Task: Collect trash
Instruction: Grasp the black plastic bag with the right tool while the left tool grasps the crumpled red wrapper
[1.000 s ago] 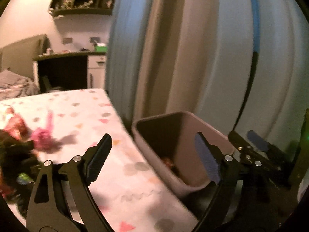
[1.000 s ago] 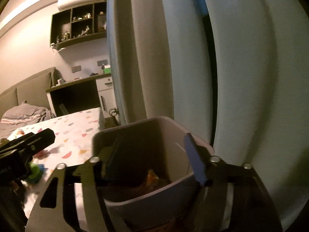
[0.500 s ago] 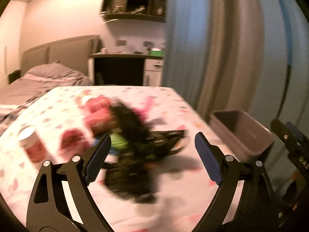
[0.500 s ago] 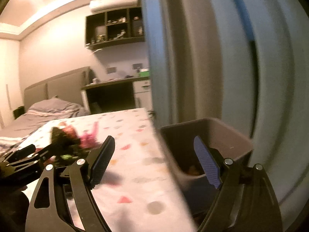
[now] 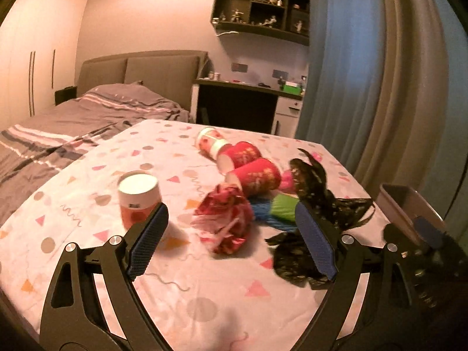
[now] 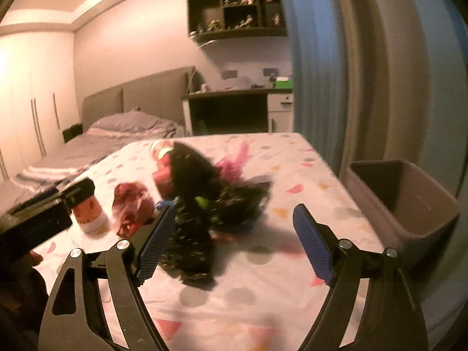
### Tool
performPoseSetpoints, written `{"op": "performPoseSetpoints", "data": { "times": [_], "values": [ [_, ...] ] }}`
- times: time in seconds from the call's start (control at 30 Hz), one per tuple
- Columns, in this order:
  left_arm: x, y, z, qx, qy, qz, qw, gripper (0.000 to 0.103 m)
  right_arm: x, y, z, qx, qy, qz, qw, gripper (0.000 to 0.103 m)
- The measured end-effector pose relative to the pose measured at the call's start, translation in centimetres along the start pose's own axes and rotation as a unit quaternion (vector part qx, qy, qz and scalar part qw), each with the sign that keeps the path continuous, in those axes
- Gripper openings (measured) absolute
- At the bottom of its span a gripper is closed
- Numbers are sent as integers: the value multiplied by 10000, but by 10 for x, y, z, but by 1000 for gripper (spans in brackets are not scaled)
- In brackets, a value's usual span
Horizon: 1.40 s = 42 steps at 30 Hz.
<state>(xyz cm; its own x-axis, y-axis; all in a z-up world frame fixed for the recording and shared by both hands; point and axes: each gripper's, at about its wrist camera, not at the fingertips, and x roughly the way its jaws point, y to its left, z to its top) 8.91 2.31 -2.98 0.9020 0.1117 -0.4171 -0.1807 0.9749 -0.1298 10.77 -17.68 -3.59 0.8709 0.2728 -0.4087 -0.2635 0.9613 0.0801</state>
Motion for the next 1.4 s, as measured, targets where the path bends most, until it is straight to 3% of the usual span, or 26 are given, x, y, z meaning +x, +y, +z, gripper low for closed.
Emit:
{"op": "performPoseSetpoints", "data": {
  "times": [0.23, 0.5, 0.8, 0.83, 0.9, 0.93, 1.0, 1.07, 1.4],
  "values": [
    [0, 12, 2, -128, -32, 57, 9999, 87, 28, 20, 0, -90, 311, 265, 9991, 69],
    [4, 21, 1, -173, 7, 60, 9998, 87, 53, 34, 3, -289, 593, 432, 9969, 53],
    [8, 21, 0, -173, 35, -8, 9998, 87, 77, 36, -5, -351, 1151, 543, 9913, 50],
    [9, 21, -1, -173, 49, -16, 9998, 87, 79, 36, -6, -353, 1188, 561, 9907, 46],
    [10, 22, -1, -189, 73, -31, 9998, 87, 82, 37, -7, -392, 1301, 618, 9888, 27],
    [11, 22, -1, -196, 84, -39, 9998, 87, 82, 38, -8, -409, 1338, 668, 9879, 23],
    [11, 22, -1, -192, 80, -42, 9998, 87, 80, 38, -8, -455, 1327, 723, 9875, 11],
    [12, 22, -1, -190, 84, -55, 9998, 87, 77, 39, -9, -500, 1296, 772, 9873, 7],
    [29, 12, 2, 7, 201, -160, 9997, 87, 25, 21, -5, -412, 860, 1047, 9899, 5]
  ]
}}
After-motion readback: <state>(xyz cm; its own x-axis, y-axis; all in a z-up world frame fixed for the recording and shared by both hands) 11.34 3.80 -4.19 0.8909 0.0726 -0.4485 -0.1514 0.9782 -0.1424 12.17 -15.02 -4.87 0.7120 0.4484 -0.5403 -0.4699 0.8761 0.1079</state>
